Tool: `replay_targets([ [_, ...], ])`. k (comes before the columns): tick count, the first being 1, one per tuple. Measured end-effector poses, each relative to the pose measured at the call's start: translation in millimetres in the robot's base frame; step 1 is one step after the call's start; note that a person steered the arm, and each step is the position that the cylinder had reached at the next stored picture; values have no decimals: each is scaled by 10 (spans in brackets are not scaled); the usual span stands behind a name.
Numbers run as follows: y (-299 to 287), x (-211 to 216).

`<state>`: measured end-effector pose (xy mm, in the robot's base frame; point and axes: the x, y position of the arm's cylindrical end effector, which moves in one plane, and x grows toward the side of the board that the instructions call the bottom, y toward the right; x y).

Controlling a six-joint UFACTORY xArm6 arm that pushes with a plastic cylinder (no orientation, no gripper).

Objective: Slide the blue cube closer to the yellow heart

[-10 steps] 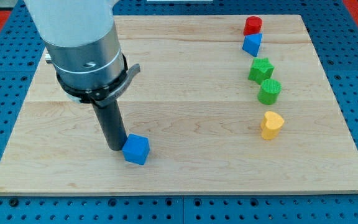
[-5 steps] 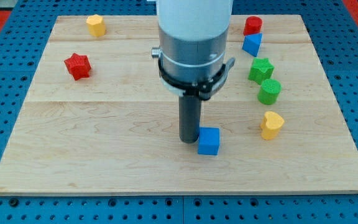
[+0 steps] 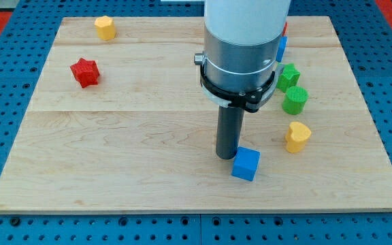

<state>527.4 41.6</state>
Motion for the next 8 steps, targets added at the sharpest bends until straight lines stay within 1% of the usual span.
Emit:
replay_targets([
  [1,-313,11],
  [2,-302,103],
  [3,138,230],
  [4,420,321],
  [5,562,318],
  [7,650,3],
  [8,344,6],
])
